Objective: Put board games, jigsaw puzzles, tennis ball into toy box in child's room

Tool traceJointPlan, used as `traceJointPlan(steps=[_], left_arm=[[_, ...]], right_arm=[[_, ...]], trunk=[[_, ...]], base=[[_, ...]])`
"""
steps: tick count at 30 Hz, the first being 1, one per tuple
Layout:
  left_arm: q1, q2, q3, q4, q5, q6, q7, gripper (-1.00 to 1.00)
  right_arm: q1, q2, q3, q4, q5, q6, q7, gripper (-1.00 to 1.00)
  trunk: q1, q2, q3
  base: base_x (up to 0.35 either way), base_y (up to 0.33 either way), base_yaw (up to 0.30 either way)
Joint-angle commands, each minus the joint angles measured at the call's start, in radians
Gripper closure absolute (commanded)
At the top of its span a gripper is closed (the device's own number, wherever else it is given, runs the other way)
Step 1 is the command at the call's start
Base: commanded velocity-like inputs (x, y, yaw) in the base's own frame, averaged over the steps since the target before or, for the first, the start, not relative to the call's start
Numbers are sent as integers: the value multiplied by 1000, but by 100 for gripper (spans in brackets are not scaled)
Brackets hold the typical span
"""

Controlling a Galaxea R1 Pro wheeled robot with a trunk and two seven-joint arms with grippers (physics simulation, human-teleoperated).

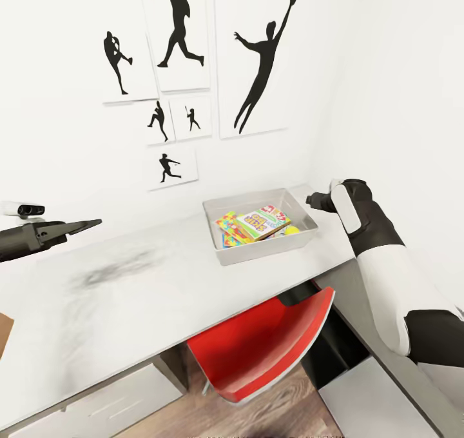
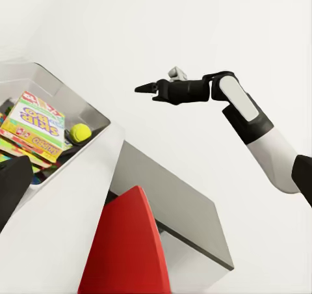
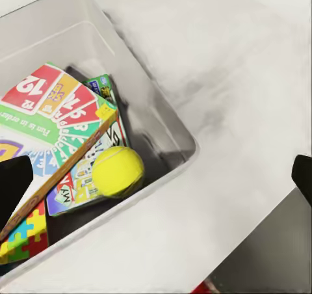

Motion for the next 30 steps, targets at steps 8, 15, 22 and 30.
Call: traceJointPlan(steps=[8, 15, 22, 30], left_arm=[[0, 1, 1, 0, 0, 11, -4, -100], [0, 1, 1, 0, 1, 11, -4, -100], [0, 1, 1, 0, 1, 11, -4, -100], [0, 1, 2, 0, 0, 11, -4, -100]], right_arm=[[-1, 0, -1, 0, -12, 2, -9, -100], [-1, 0, -1, 0, -12, 2, -9, -100], [-1, 0, -1, 1, -12, 2, -7, -100], [-1, -2, -1, 1, -12, 2, -7, -100]], trunk=[[0, -2, 9], [0, -2, 19], [0, -2, 29], [0, -2, 40]], base=[[-159, 142, -209], [-138, 16, -210], [-216, 1, -210], [-133, 3, -210]])
